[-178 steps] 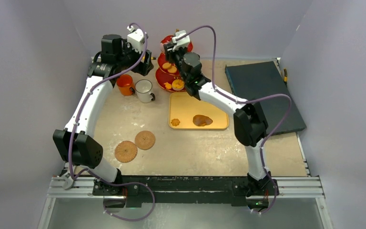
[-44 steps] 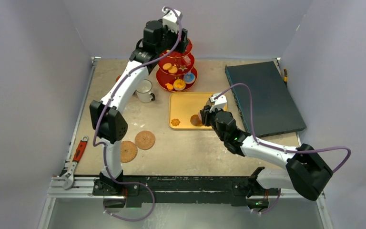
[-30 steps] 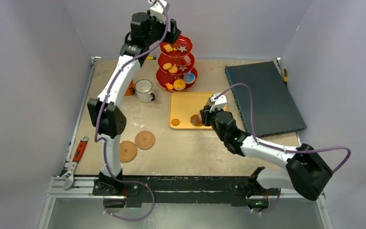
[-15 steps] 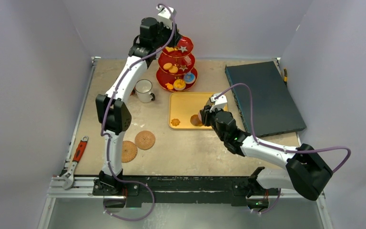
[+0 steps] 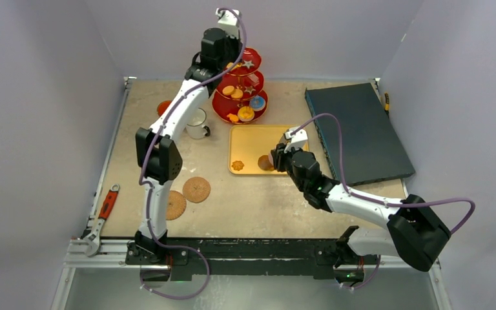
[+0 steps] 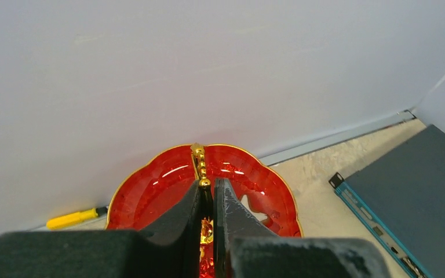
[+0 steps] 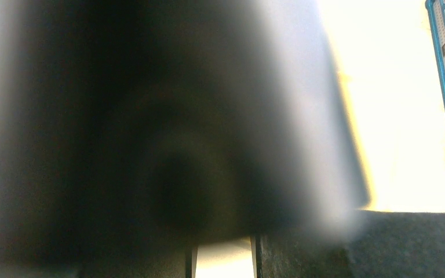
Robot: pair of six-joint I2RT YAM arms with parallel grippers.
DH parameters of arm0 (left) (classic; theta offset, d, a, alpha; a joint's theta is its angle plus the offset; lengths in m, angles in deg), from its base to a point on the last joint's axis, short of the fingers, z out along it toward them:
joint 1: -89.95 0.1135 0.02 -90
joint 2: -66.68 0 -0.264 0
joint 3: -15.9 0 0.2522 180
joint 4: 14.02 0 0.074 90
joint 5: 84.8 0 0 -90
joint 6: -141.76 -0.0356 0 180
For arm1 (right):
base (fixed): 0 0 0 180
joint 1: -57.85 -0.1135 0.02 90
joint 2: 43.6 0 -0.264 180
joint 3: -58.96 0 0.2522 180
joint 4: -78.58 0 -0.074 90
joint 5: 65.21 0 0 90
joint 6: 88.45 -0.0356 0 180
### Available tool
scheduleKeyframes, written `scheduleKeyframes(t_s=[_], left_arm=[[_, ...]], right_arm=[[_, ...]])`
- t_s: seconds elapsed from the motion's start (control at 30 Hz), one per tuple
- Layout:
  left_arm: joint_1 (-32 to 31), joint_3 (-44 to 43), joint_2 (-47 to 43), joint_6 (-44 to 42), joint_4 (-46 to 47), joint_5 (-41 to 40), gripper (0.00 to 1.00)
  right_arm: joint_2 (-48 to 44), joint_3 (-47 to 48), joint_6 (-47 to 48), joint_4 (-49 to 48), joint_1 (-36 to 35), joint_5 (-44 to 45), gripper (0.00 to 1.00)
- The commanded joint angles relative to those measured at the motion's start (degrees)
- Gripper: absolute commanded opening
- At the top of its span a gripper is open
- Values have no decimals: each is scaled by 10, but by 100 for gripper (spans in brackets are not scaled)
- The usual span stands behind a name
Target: Serve the afternoon tea
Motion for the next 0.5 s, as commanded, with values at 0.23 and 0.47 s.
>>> scheduleKeyframes(t_s=[0.23, 0.47], left_arm=[[-40, 45, -79, 45, 9, -132, 0], [-46, 62, -108, -2, 4, -102, 57]], right_arm=[[-8, -10, -3, -31, -2, -3, 36], [-5, -11, 5, -46, -2, 1, 53]])
